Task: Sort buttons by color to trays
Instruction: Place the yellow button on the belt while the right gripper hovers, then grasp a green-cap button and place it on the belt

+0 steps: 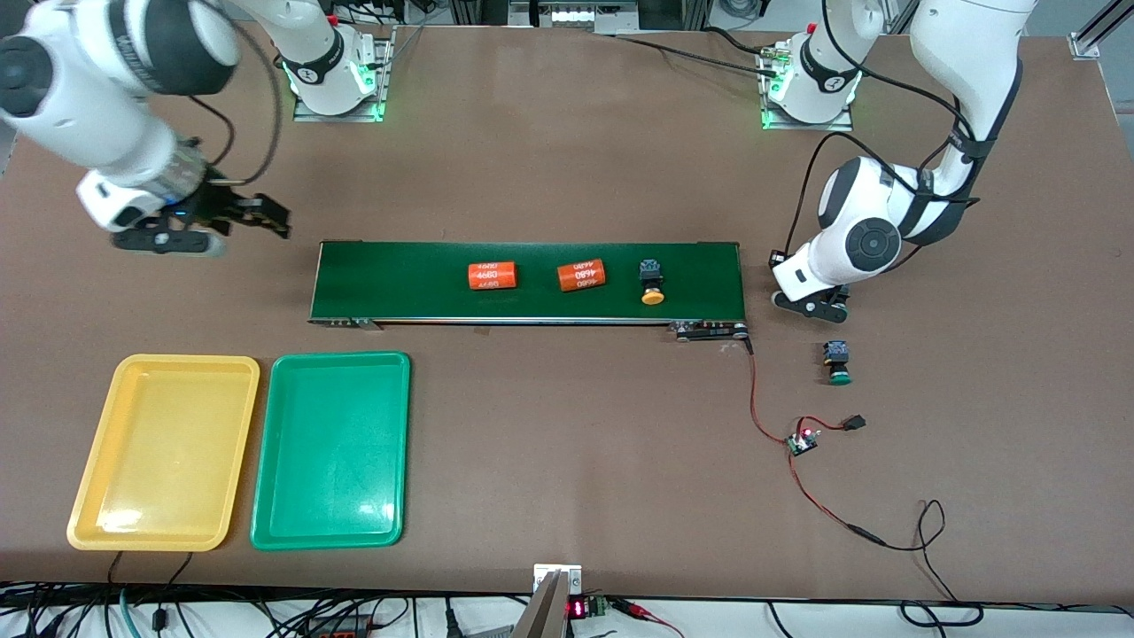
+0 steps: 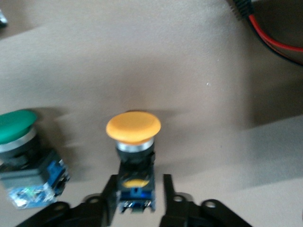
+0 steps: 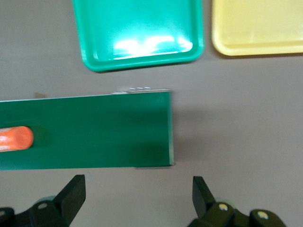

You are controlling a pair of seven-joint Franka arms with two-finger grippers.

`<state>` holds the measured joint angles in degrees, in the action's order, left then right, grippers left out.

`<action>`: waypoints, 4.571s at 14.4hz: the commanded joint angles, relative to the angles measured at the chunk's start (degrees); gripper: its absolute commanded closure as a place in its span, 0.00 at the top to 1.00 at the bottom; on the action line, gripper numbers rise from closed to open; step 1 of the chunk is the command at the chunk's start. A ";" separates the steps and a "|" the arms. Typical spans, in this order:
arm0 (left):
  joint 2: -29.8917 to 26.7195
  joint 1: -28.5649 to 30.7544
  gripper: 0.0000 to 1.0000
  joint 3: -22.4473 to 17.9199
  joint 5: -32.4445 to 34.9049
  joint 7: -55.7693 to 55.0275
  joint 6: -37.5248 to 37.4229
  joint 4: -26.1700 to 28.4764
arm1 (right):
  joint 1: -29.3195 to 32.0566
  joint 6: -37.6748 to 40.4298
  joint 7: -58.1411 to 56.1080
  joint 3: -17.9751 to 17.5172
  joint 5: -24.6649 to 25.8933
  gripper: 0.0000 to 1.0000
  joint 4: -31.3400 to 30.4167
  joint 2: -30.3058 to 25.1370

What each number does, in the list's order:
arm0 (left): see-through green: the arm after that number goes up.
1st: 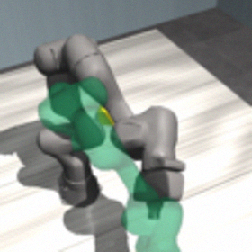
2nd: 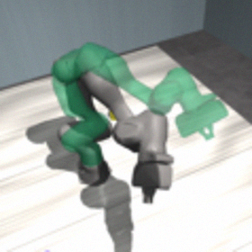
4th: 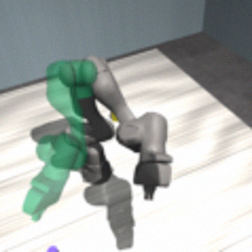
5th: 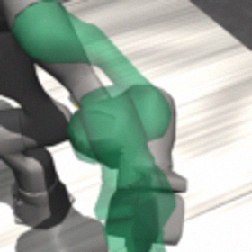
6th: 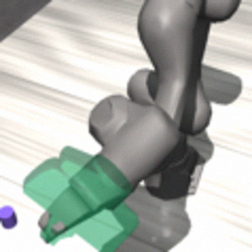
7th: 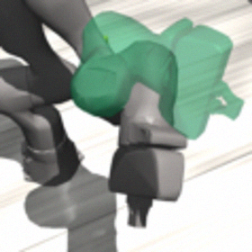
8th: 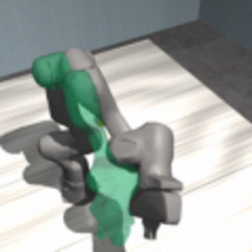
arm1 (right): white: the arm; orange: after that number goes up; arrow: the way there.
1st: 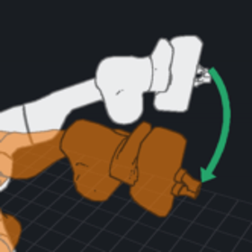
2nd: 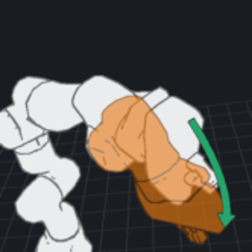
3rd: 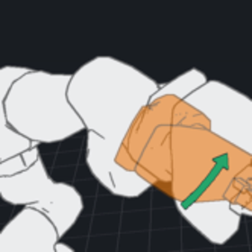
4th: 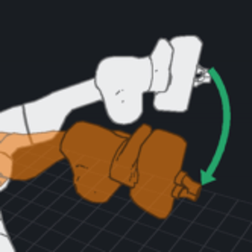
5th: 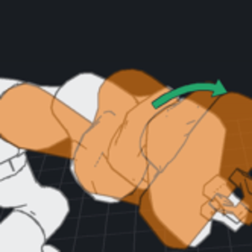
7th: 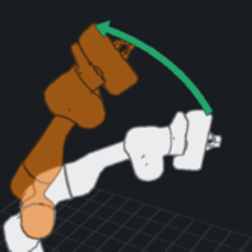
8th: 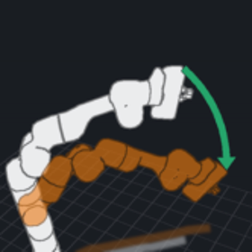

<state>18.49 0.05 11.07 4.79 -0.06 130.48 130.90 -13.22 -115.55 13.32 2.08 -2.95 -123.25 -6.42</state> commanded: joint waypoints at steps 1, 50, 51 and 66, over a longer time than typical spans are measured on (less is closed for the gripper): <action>-2.67 0.21 0.11 0.18 0.31 0.32 -10.38 -5.97 | -6.01 -4.76 6.60 0.47 -0.48 1.00 -0.58 1.93; 12.55 2.59 0.24 -5.36 1.98 -4.42 1.56 -20.24 | -9.98 -7.76 10.05 1.08 -2.77 1.00 0.65 7.39; 11.32 2.41 0.24 -5.00 1.90 -4.42 -1.25 -21.11 | -10.07 -7.68 10.23 1.08 -2.77 1.00 0.65 7.65; 5.59 0.83 0.38 17.59 -6.11 -27.71 -6.03 -15.41 | -4.36 -6.09 9.70 1.08 -2.77 1.00 1.09 7.30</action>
<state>25.17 0.59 27.67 -0.87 -26.48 122.36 113.44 -18.73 -122.77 23.71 3.85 -5.93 -122.36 1.52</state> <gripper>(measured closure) 0.586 0.000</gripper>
